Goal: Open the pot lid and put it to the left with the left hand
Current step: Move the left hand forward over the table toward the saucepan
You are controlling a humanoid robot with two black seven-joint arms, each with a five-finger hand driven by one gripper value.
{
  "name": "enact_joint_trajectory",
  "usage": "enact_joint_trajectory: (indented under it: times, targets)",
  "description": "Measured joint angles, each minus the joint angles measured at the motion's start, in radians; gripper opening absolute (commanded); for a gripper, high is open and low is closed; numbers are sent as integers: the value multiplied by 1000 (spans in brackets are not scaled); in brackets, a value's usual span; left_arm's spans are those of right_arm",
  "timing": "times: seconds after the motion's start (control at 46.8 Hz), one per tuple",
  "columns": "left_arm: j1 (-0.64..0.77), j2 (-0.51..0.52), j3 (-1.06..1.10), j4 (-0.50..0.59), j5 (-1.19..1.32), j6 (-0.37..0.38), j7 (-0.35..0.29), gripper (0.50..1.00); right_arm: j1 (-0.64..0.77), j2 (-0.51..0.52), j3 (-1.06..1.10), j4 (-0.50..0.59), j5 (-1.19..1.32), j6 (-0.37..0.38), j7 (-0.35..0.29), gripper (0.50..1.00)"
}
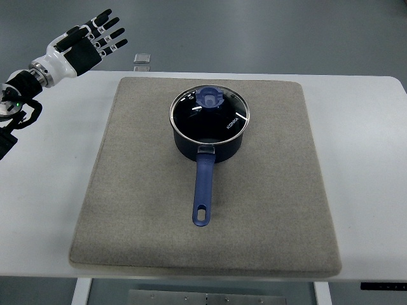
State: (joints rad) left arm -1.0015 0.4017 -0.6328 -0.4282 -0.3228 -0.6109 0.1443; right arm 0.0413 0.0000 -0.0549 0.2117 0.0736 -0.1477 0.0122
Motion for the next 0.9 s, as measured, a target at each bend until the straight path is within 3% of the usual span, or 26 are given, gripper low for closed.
enact_joint_trajectory:
  times: [0.256,0.491,0.768,0.897]
  targets:
    - [-32,36,0,-1,205,0,-9,994,0,0,0,0,0,0,0,915]
    - [-35,58,0,-5,441,0,-126,994,0,0,0,0,0,-1,0,915]
    - [-87,93,0,-33,768,0,-159,994,0,0,0,0,0,0,0,915]
    - [-111,127,0,-103,937,0,-201,994,0,0,0,0,0,0,0,915]
